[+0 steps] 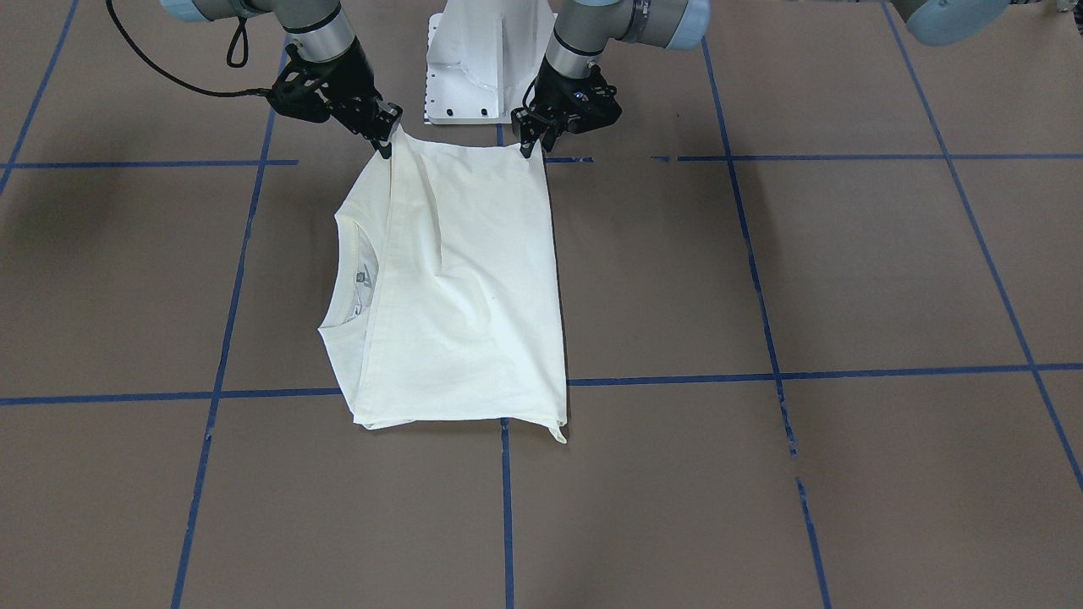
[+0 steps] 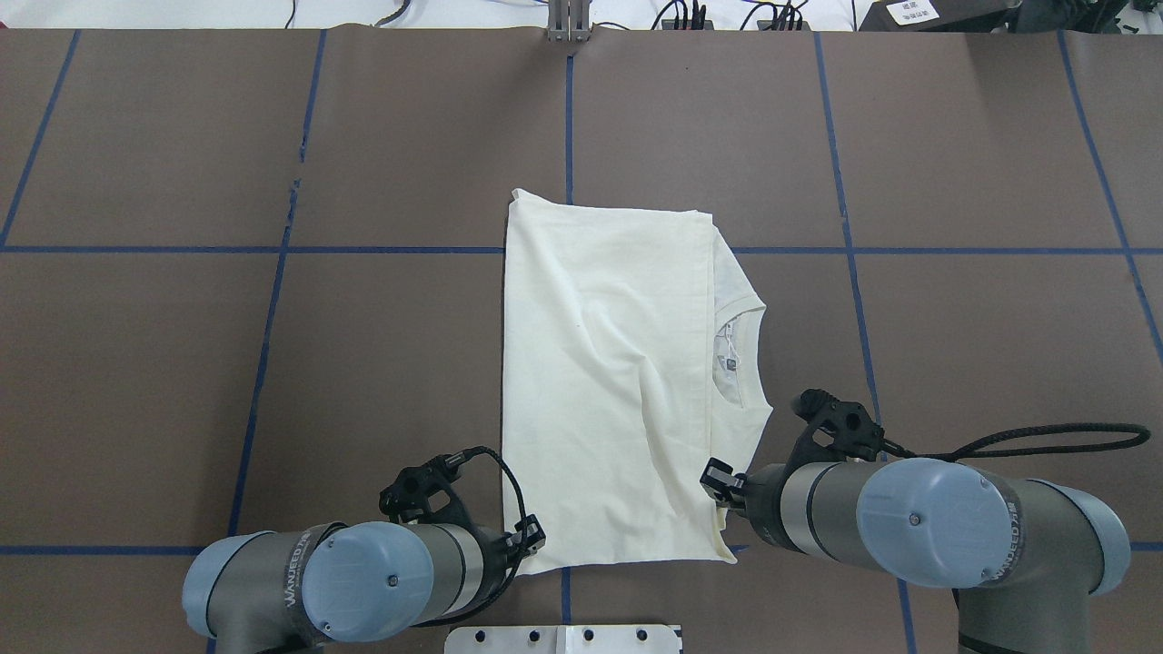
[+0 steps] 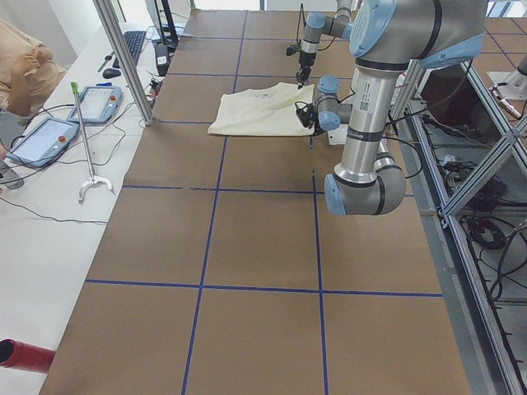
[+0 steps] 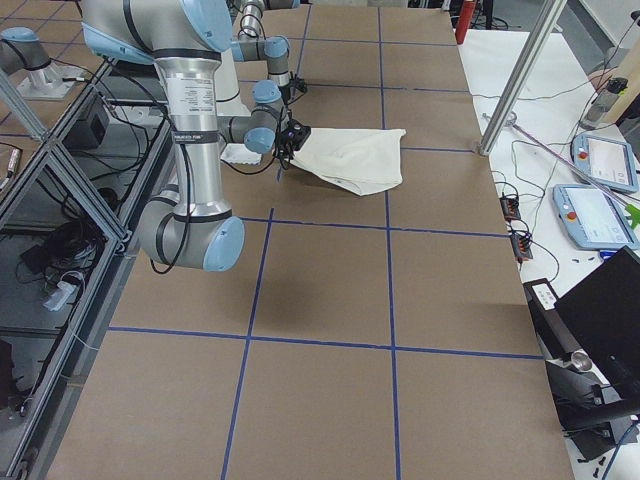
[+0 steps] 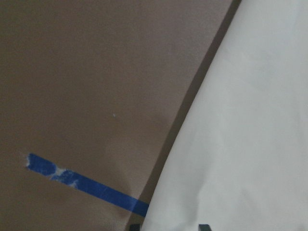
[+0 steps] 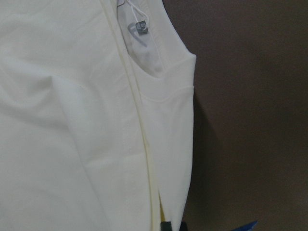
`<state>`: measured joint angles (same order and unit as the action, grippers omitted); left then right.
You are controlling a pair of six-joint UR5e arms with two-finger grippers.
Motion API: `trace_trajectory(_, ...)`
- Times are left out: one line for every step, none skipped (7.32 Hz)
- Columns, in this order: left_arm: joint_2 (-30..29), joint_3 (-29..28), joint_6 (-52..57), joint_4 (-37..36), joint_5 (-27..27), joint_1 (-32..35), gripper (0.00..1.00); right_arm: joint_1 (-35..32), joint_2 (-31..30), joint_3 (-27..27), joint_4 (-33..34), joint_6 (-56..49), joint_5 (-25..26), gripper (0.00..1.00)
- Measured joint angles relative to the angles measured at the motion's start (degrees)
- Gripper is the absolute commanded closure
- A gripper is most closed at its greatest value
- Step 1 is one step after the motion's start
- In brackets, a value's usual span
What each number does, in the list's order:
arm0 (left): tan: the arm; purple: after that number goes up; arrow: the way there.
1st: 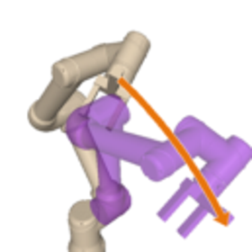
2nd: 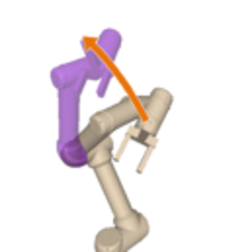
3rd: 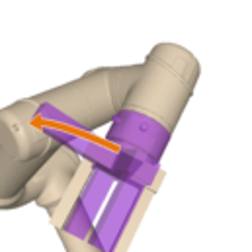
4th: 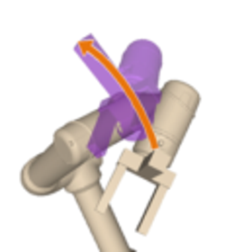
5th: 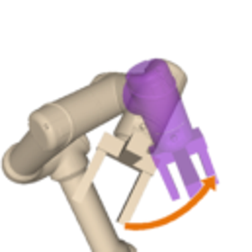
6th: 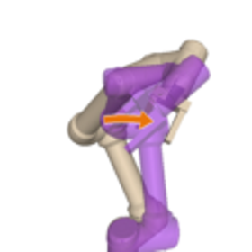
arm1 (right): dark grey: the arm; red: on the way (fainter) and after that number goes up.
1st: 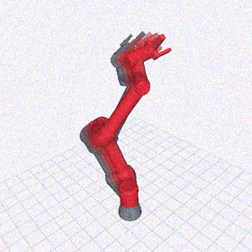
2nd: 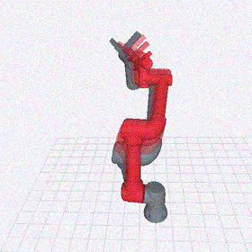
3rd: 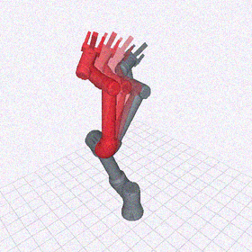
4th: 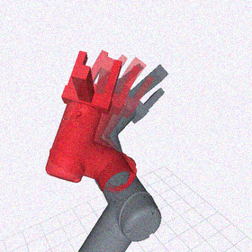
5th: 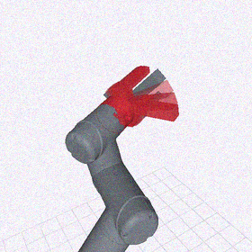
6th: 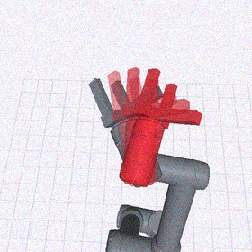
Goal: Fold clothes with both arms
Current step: 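Grasp the near shirt edges with both grippers, then lift the near edge with both grippers and fold it over the far half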
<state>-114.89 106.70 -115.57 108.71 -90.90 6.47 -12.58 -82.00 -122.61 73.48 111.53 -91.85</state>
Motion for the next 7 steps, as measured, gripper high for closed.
trace_trajectory(-0.1, -0.1, -0.1, 0.0, -0.1, -0.1, 1.00, 0.0, 0.1, 0.0, 0.0, 0.0, 0.0, 1.00)
trace_trajectory(-0.1, -0.1, -0.1, 0.0, -0.1, -0.2, 1.00, 0.0, 0.1, 0.0, 0.0, 0.0, 0.0, 1.00)
trace_trajectory(0.0, 0.0, -0.2, 0.0, -0.2, -0.2, 1.00, 0.0, 0.2, 0.0, 0.0, 0.0, -0.1, 1.00)
trace_trajectory(0.0, 0.3, -0.1, -0.1, -0.2, -0.2, 1.00, 0.0, 0.2, 0.0, 0.0, 0.0, -0.1, 1.00)
trace_trajectory(0.1, 1.3, -0.1, -0.2, -1.0, 0.0, 1.00, 0.0, 0.1, -0.1, 0.0, 0.0, -0.1, 1.00)
trace_trajectory(0.2, 4.4, -0.1, -1.1, -2.7, 0.9, 1.00, -0.2, 0.1, -0.6, 0.0, 0.0, -0.1, 1.00)
trace_trajectory(0.3, 8.8, 0.0, -3.2, -4.3, 3.0, 1.00, -1.2, 0.1, -1.5, 0.0, -0.1, -0.1, 1.00)
